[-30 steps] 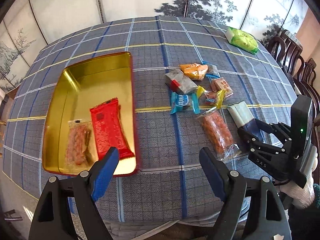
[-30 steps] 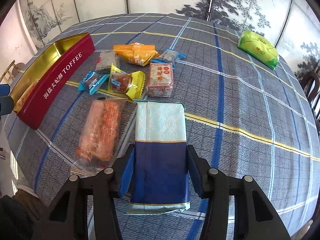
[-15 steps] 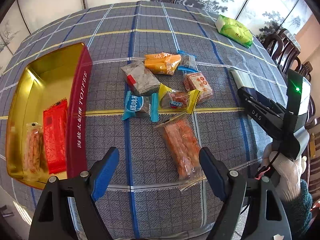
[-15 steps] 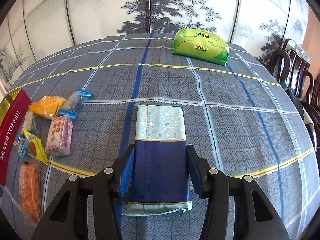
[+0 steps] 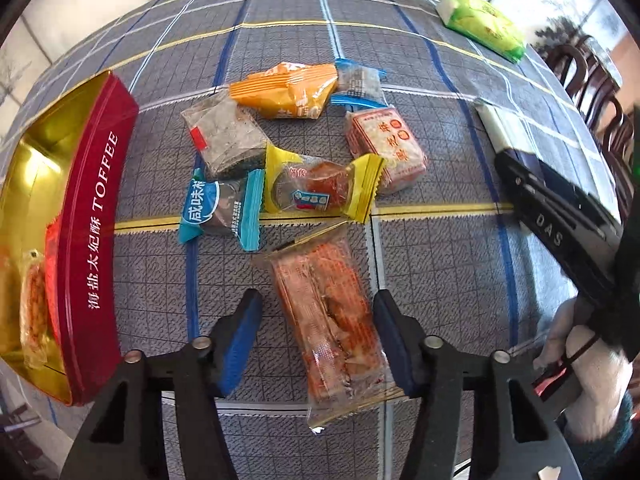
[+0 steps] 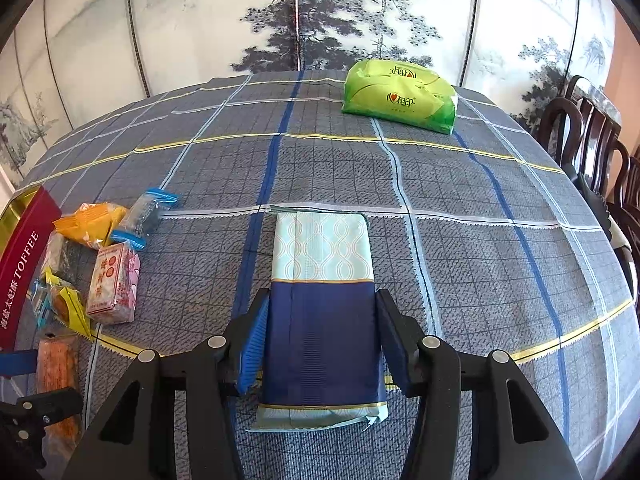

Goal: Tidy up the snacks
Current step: 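Grasp the second clear cracker bag with the left gripper, then lower the cracker bag into the tin beside the first and release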

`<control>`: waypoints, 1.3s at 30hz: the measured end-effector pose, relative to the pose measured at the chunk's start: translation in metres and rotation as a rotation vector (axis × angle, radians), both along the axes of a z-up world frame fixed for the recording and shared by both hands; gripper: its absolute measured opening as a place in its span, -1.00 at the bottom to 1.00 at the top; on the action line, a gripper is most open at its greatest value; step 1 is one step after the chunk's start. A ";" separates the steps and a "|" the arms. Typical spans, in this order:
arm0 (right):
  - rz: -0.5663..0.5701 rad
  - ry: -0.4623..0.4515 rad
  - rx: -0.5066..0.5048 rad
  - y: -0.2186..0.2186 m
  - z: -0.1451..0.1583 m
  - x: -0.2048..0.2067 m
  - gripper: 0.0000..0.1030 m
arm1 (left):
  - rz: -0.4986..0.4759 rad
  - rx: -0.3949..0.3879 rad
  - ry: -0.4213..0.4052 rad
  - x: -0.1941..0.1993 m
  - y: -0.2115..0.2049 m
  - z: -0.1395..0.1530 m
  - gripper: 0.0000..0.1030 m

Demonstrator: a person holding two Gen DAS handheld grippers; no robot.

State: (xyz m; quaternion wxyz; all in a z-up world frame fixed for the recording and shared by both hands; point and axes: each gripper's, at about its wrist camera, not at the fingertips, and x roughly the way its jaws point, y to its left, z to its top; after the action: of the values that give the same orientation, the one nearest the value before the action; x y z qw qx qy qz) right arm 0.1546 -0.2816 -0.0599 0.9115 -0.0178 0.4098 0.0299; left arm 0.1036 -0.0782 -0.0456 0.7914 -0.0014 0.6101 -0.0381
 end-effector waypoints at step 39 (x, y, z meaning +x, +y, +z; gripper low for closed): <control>-0.002 -0.002 -0.009 0.002 -0.001 0.001 0.04 | -0.093 0.010 -0.216 -0.062 0.076 0.070 -0.36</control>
State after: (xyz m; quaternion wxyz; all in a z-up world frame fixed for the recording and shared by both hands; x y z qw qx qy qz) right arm 0.1558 -0.2800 -0.0610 0.9117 -0.0216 0.4093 0.0272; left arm 0.0413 -0.0020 0.0242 0.8499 0.0348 0.5210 -0.0715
